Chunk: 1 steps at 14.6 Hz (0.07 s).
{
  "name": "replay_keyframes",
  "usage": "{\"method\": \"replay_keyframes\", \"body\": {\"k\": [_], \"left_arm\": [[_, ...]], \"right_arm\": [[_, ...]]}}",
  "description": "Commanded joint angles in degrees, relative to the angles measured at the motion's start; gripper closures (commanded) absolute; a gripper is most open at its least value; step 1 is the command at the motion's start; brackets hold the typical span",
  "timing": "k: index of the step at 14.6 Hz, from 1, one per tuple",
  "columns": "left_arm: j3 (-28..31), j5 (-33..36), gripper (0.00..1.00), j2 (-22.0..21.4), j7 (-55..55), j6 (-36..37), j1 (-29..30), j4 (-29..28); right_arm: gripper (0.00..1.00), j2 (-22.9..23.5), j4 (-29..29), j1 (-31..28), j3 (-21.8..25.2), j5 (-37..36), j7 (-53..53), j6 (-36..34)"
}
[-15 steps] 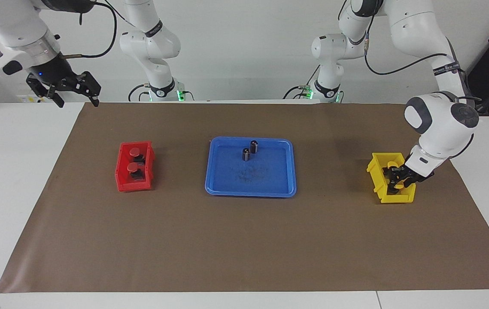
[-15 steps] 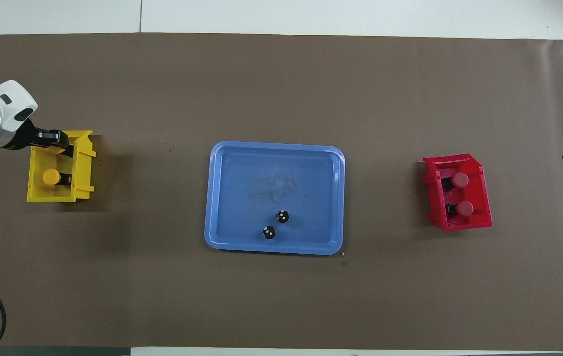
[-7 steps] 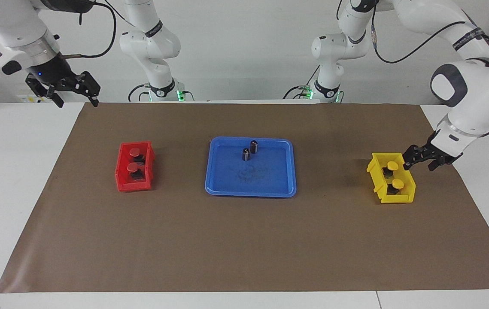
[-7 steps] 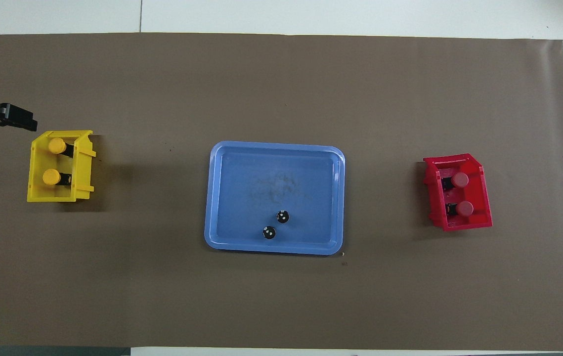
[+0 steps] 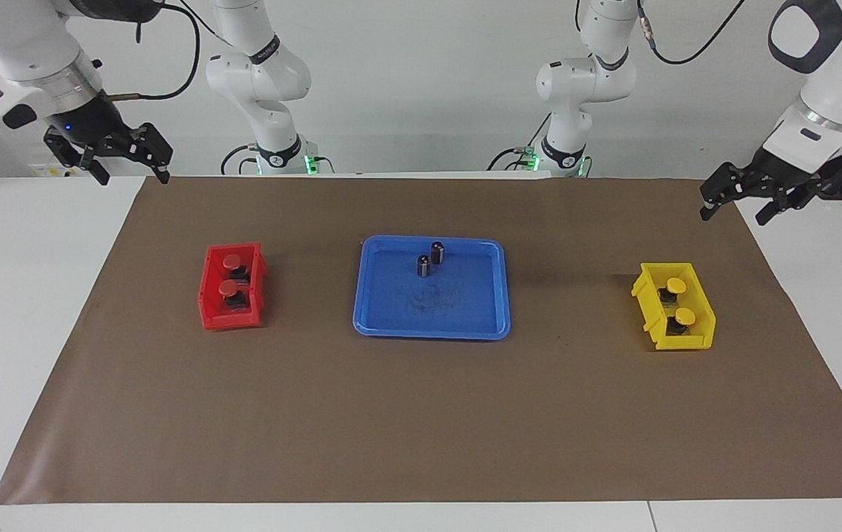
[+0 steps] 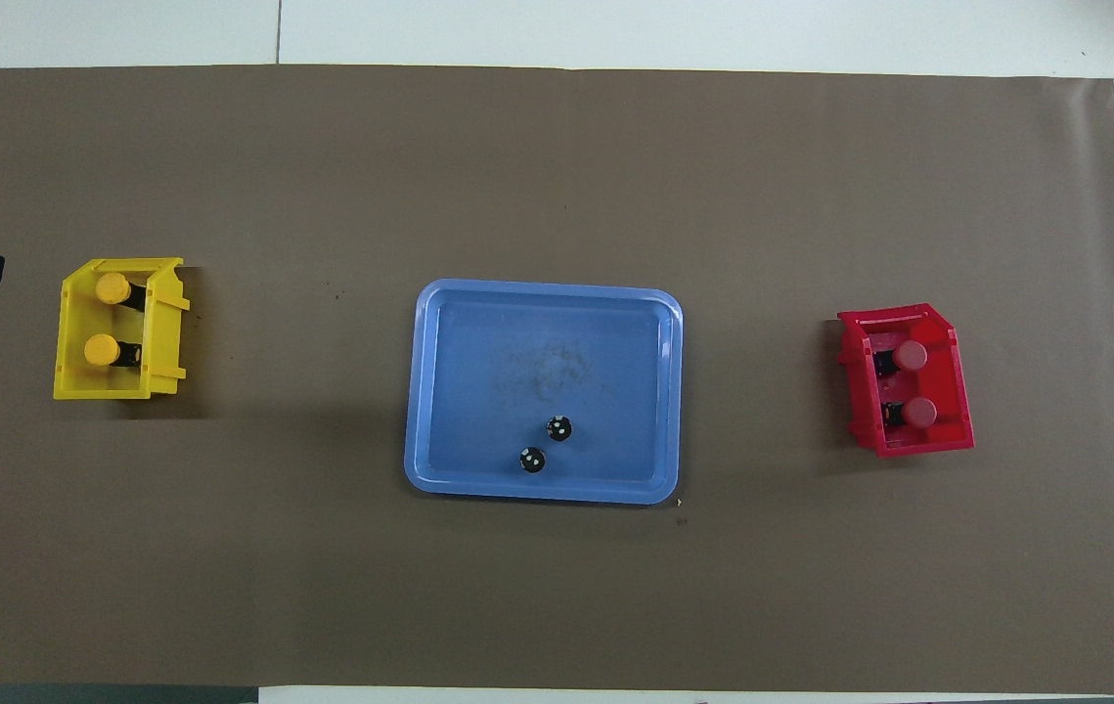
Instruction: Sort red and yellow buttons by color
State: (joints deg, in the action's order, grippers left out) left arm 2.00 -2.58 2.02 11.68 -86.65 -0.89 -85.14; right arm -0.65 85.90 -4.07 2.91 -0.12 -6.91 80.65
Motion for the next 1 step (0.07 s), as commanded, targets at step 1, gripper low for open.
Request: {"method": "replay_keyframes", "body": {"k": [1], "left_arm": [[-0.33,-0.41,0.00,-1.31,-0.78,1.48,-0.94,-0.21]], "right_arm": [[0.00,0.12,-0.21,-0.15,0.16,-0.41,-1.00,-0.23]]}}
